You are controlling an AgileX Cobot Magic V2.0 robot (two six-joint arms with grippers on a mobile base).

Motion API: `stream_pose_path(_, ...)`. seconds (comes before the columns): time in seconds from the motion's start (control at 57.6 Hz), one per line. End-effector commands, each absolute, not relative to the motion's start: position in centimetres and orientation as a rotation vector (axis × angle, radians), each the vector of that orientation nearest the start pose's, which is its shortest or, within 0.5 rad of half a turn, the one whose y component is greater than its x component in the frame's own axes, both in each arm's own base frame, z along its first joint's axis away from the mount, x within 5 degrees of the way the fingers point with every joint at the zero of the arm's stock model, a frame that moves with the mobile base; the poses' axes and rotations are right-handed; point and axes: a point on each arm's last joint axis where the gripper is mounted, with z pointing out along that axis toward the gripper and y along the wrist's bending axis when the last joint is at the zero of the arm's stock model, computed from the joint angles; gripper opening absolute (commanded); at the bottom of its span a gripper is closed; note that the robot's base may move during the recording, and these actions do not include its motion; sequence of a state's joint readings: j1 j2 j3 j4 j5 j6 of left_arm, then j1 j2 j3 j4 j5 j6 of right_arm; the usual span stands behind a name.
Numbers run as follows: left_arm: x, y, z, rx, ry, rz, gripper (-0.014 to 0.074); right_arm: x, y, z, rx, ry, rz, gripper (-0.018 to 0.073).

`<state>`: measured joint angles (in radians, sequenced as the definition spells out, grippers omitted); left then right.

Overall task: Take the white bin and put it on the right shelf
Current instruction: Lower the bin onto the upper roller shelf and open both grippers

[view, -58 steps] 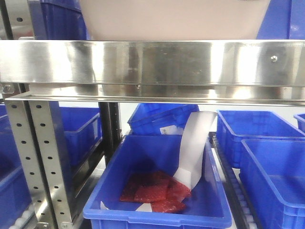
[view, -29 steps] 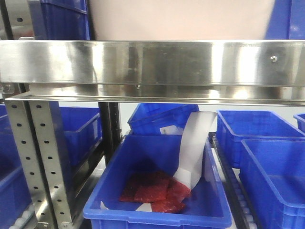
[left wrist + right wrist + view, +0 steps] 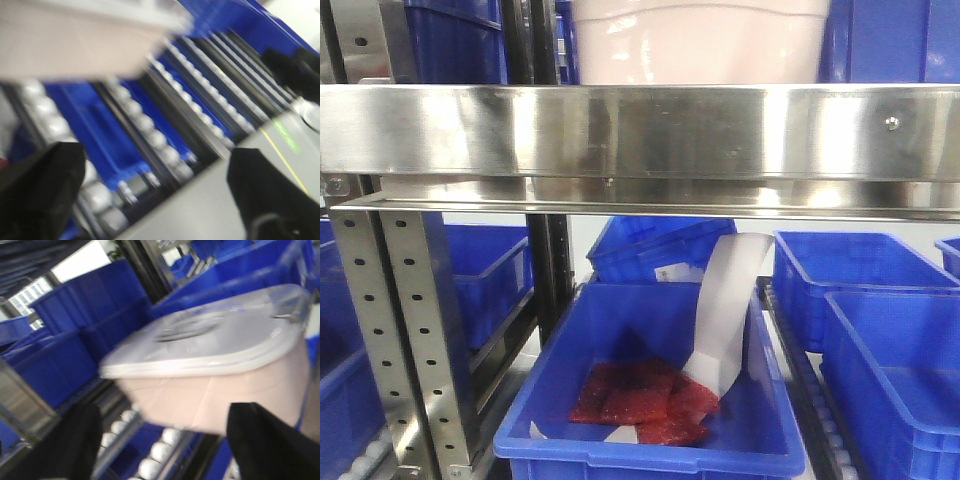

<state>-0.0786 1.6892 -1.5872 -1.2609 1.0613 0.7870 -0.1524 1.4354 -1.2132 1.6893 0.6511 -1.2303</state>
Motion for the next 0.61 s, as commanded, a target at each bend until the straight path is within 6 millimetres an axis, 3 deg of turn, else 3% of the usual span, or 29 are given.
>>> stream_pose_path(0.0,32.8,-10.4,43.7,0.573,1.829,-1.295,0.0308,30.0,1.2,43.8,-0.065,1.516,0.802,0.0442)
stream_pose_path(0.087,31.5,-10.3,44.7,0.616,1.801,-1.33,0.0135,28.2,1.6,45.3,-0.104,1.47,0.801,0.0233)
stream_pose_path(0.156,30.4,-10.3,45.5,0.661,1.782,-1.348,-0.0051,26.8,1.9,46.3,-0.145,1.441,0.792,0.0066)
stream_pose_path(0.191,29.9,-10.3,45.8,0.675,1.773,-1.348,-0.0134,26.1,2.0,46.8,-0.156,1.428,0.785,0.0052)
stream_pose_path(0.295,28.4,-10.2,47.0,0.711,1.744,-1.325,-0.0119,23.8,2.5,48.1,-0.202,1.387,0.757,0.0069)
stream_pose_path(0.417,26.4,-9.8,48.1,0.741,1.775,-1.189,-0.012,21.4,2.7,48.3,-0.241,1.384,0.676,0.0069)
stream_pose_path(0.59,24.1,-7.3,48.0,0.671,2.005,-0.682,-0.012,17.2,2.7,46.2,-0.279,1.46,0.455,0.0069)
